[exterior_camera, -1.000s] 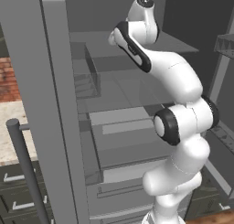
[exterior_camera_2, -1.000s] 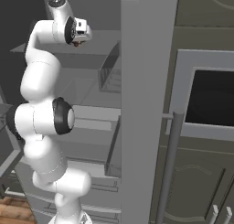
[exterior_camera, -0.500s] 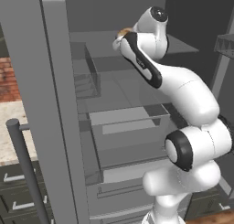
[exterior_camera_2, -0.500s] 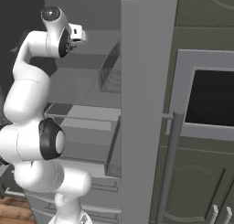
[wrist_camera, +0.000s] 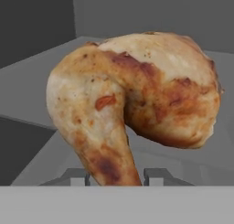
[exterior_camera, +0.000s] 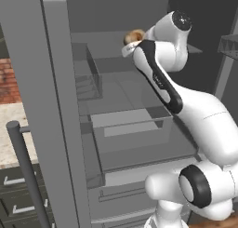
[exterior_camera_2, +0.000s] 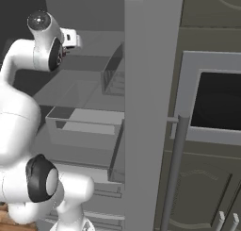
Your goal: Gather the avocado and squash from the fridge and place them on a tray on the dining counter. Then gather the chicken drumsticks from the fridge and place them on the other tray.
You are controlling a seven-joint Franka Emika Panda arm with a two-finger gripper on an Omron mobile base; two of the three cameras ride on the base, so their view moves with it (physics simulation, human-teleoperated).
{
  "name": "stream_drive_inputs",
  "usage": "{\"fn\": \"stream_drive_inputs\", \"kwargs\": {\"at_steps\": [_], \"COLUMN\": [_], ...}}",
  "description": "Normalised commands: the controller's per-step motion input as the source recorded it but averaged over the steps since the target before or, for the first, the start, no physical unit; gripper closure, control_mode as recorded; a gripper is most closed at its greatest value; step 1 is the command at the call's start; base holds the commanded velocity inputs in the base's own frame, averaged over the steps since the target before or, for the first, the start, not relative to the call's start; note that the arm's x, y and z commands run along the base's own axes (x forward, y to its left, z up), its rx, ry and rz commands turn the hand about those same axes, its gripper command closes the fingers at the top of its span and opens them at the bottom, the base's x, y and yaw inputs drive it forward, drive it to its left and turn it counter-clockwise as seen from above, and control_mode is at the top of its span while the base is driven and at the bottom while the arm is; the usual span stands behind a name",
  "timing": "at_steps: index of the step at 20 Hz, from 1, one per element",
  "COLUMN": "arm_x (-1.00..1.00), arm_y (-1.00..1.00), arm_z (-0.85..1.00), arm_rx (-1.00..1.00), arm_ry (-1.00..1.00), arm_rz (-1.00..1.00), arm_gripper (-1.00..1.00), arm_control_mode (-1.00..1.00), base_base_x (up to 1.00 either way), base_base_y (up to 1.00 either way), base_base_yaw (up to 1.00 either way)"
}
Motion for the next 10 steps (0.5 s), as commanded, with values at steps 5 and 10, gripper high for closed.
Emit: {"fn": "stream_drive_inputs", "kwargs": {"at_steps": [5,10], "arm_x": [-0.85,-0.82], "arm_y": [-0.11,-0.09], "arm_z": [0.04,0.00], "arm_rx": [0.00,0.00], "arm_ry": [0.00,0.00], "arm_rz": [0.05,0.05], "arm_gripper": [1.00,1.00], "arm_control_mode": [-1.00,-1.00], "base_base_x": [0.00,0.00], "base_base_y": [0.00,0.00], "base_base_yaw": [0.00,0.00]}}
